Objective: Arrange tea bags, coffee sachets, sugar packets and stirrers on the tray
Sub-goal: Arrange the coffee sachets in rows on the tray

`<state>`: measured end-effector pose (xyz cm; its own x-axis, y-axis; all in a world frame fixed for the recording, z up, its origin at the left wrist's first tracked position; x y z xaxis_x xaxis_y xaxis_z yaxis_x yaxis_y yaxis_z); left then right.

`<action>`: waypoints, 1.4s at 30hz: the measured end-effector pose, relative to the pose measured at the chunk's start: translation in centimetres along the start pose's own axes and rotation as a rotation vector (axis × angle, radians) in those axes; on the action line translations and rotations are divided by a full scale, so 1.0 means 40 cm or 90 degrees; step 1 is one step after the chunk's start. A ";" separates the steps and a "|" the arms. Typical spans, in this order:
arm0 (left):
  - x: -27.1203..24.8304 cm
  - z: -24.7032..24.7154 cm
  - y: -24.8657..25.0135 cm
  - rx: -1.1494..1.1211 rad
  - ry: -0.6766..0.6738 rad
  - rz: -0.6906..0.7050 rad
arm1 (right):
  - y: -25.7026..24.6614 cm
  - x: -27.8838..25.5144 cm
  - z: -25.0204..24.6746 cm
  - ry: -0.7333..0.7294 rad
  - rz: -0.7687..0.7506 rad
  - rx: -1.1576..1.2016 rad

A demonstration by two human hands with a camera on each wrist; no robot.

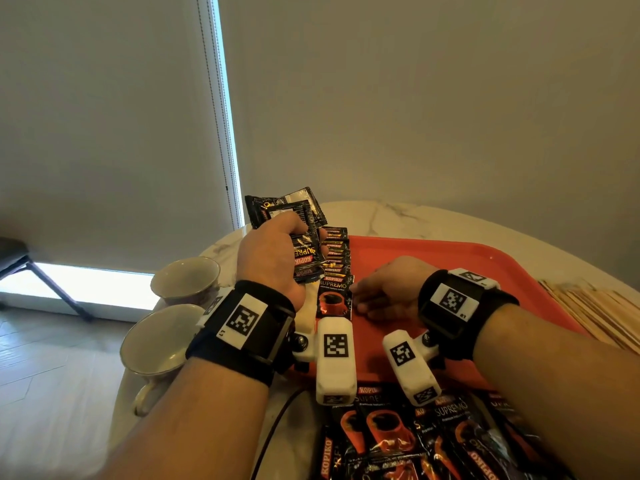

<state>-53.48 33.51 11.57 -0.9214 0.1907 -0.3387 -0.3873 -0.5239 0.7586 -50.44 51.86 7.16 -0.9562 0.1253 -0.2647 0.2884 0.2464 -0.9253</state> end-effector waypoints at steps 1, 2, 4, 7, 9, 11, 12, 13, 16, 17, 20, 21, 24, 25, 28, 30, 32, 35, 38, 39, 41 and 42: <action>-0.001 0.000 -0.001 0.000 -0.002 -0.002 | 0.001 0.000 -0.001 0.001 0.000 0.002; -0.001 0.000 -0.002 -0.002 -0.002 -0.004 | 0.002 0.001 -0.002 0.002 0.000 0.007; -0.002 0.001 -0.002 -0.010 -0.004 -0.007 | 0.005 0.004 -0.005 0.009 -0.002 0.021; -0.003 0.000 -0.002 -0.010 -0.001 -0.007 | 0.013 0.010 -0.007 0.018 0.000 0.040; -0.001 0.000 -0.003 -0.009 0.001 -0.008 | 0.016 0.016 -0.008 0.024 0.003 0.058; -0.001 0.001 -0.005 -0.015 -0.001 -0.012 | 0.016 0.021 -0.010 0.024 0.005 0.076; 0.000 0.001 -0.005 -0.018 -0.001 -0.014 | 0.015 0.025 -0.011 0.024 0.004 0.084; 0.000 0.001 -0.006 -0.019 0.000 -0.015 | 0.014 0.027 -0.013 0.023 0.003 0.089; 0.002 -0.001 -0.006 -0.004 0.008 -0.015 | 0.015 0.033 -0.018 0.026 -0.001 0.103; 0.002 -0.001 -0.008 0.001 0.010 -0.016 | 0.018 0.034 -0.020 0.032 -0.002 0.106; 0.004 0.000 -0.009 0.006 0.010 -0.017 | 0.026 0.039 -0.024 0.050 -0.009 0.103; 0.004 0.000 -0.008 0.007 0.011 -0.015 | 0.027 0.040 -0.022 0.048 -0.012 0.100; 0.005 -0.003 -0.007 0.012 0.015 -0.008 | 0.021 0.042 -0.016 0.033 -0.015 0.096; 0.006 -0.004 -0.007 0.013 0.016 -0.007 | 0.019 0.041 -0.014 0.029 -0.014 0.093; 0.007 -0.006 -0.006 0.017 0.013 -0.007 | 0.018 0.041 -0.012 0.019 -0.012 0.090; 0.010 -0.007 -0.004 0.020 0.012 -0.007 | 0.022 0.044 -0.017 0.027 -0.015 0.099; 0.011 -0.007 -0.005 0.024 0.013 -0.008 | 0.027 0.048 -0.022 0.039 -0.016 0.110; 0.013 -0.007 -0.010 0.026 0.015 -0.014 | 0.025 0.058 -0.026 0.052 -0.014 0.121; 0.016 -0.008 -0.012 0.033 0.020 -0.016 | -0.001 0.077 -0.040 0.083 -0.032 0.159; 0.017 -0.010 -0.011 0.033 0.021 -0.017 | -0.012 0.084 -0.044 0.091 -0.037 0.171; 0.019 -0.013 -0.012 0.029 0.024 -0.018 | -0.029 0.094 -0.050 0.104 -0.044 0.181; 0.019 -0.013 -0.013 0.032 0.024 -0.017 | -0.037 0.098 -0.052 0.110 -0.050 0.188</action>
<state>-53.98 33.47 10.63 -0.9090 0.1720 -0.3797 -0.4141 -0.4759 0.7759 -54.51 54.01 8.07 -0.9448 0.2839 -0.1637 0.1638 -0.0236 -0.9862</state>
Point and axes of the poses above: each hand's wrist, its own x-axis towards the middle knuckle, its own z-axis out of the palm, y = z × x, the point moved 9 cm from there along x, towards the middle knuckle, and after that the axes turned 12 degrees about -z, right-handed, at the moved point
